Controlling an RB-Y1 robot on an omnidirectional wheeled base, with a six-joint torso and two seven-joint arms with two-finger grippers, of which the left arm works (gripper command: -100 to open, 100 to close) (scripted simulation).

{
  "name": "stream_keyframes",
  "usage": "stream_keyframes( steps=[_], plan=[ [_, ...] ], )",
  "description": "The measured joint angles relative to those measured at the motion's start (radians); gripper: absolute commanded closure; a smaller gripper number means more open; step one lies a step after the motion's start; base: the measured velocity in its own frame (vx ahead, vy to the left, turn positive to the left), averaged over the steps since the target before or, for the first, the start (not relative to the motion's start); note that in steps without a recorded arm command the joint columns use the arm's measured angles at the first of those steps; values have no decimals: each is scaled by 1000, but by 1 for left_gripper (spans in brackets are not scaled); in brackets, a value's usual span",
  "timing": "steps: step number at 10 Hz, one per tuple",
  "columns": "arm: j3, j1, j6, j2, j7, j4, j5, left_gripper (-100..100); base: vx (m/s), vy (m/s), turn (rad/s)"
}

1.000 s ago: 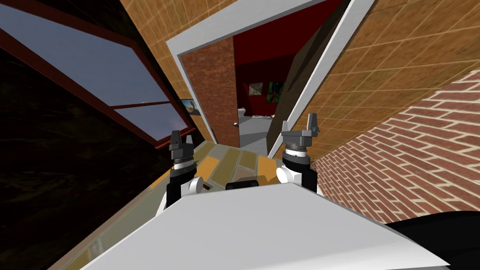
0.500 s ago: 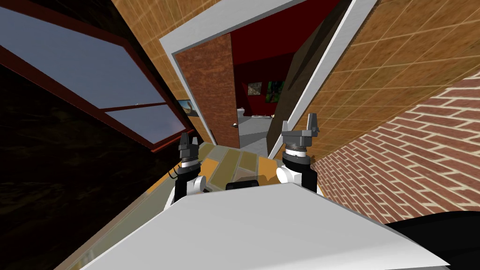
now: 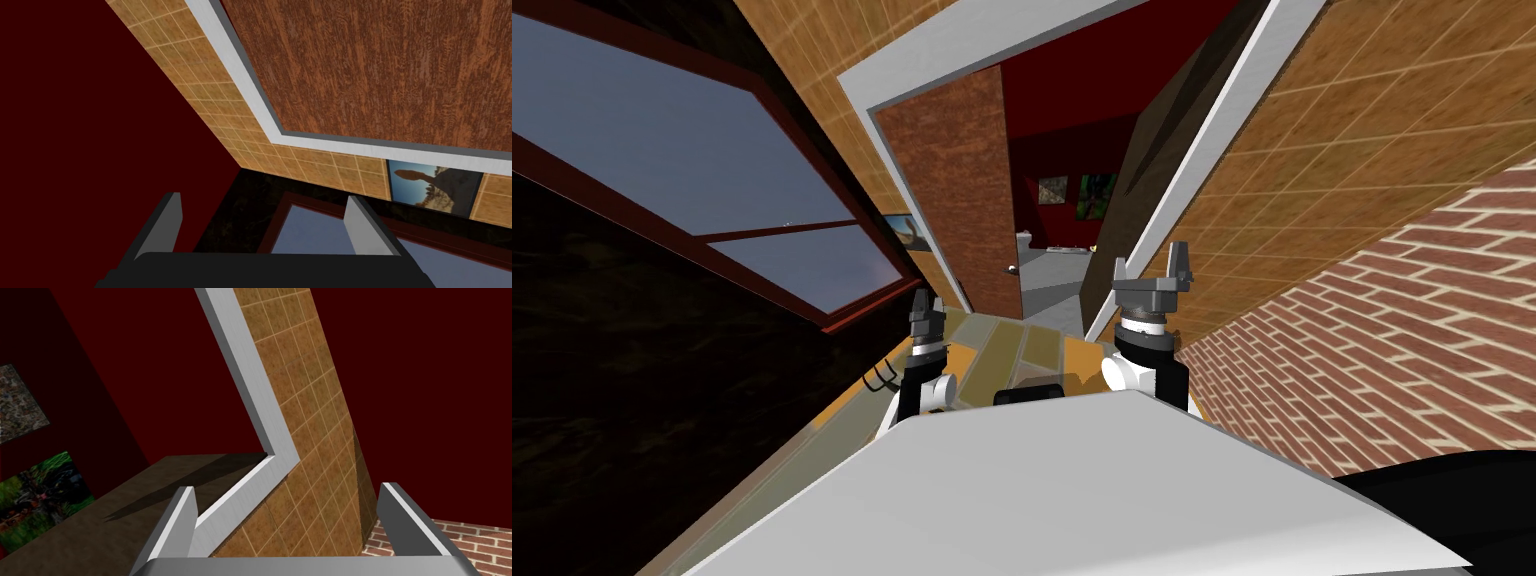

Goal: Push the door open

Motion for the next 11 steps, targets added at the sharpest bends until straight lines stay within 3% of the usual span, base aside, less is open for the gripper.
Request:
stream_keyframes(
  steps=[11],
  plan=[
    [-24,-125,-44,25,29,286,6,-100,77,24,-41]
  ],
)
